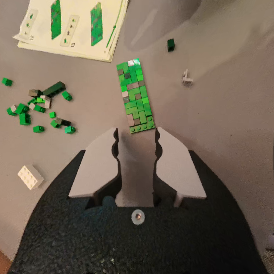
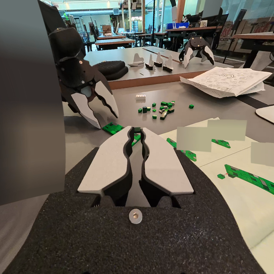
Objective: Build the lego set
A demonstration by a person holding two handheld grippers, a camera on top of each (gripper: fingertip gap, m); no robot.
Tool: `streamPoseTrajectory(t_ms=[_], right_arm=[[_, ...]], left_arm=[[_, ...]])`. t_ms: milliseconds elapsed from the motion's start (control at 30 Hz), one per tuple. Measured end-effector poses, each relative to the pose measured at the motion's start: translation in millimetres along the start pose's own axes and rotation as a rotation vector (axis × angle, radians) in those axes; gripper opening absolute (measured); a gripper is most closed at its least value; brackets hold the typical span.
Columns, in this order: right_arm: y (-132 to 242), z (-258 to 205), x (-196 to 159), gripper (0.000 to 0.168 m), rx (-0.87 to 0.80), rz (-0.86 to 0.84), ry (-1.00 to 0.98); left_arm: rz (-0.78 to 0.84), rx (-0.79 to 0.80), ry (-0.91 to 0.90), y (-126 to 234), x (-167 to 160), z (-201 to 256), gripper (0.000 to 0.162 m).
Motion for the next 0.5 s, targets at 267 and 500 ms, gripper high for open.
streamPoseTrajectory(t_ms=[267, 500], right_arm=[[2, -1, -1, 0.007, -0.006, -0.009, 0.008], [2, 0, -2, 0.007, -0.008, -0.006, 0.005]], left_arm=[[0.012, -0.019, 0.061, -3, 5, 3, 0.045], [0.094, -0.049, 0.246, -4, 19, 3, 0.049]])
Point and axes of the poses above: each gripper's, where its closed fingertips meet, y back along the fingers, x out of its top, z = x × y across the jaws, the point moved 5 cm from there along y, back along the fingers, and after that the axes turned 9 degrees about x, right-handed, at the moved point
